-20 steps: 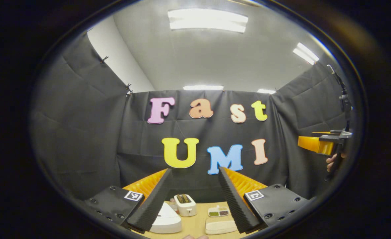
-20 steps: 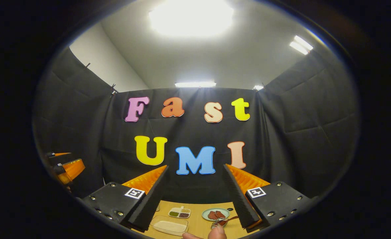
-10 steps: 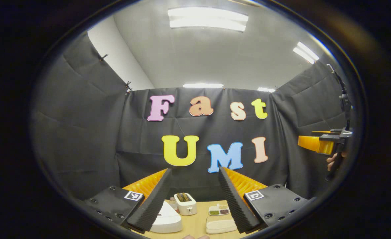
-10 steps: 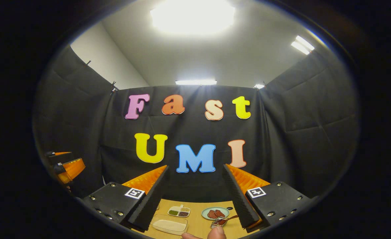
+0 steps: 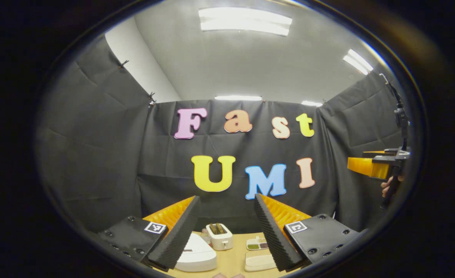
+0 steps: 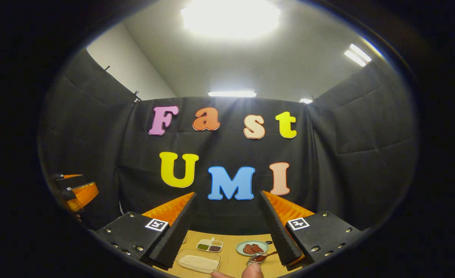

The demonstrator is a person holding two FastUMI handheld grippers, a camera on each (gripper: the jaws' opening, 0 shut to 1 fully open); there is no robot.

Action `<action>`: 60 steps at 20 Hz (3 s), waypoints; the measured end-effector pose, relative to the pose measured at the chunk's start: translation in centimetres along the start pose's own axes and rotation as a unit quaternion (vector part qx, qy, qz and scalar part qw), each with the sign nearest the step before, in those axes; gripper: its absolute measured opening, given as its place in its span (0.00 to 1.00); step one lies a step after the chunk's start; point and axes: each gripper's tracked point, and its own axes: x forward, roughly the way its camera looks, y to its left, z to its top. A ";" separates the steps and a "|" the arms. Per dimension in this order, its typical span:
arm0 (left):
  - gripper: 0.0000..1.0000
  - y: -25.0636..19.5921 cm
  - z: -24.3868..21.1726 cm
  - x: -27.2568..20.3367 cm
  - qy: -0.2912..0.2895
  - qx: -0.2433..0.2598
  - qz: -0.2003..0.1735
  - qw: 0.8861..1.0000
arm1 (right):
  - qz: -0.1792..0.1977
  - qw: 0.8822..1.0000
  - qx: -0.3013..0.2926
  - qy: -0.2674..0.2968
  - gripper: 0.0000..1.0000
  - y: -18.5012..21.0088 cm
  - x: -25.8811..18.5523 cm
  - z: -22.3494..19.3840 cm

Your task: Close the left gripper, press the button to open the rice cooker; take a wooden spoon from the chopstick holder with the right hand, scoop a spoonful of rice and pour it into the rice cooker, then put the wooden spoon back into the chopstick holder.

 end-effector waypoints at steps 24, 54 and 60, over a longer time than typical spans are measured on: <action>0.13 13.8 -22.4 7.5 0.208 0.032 0.184 0.960 | 0.047 0.996 -0.071 0.002 0.96 2.9 4.3 -1.6; 0.09 16.8 -45.2 13.2 0.489 -0.065 0.170 0.853 | 0.029 0.995 -0.074 0.053 0.97 1.4 3.2 -4.4; 0.09 18.1 -36.4 16.0 0.343 0.034 0.169 0.923 | 0.028 0.995 -0.060 0.069 0.97 1.2 2.3 -5.3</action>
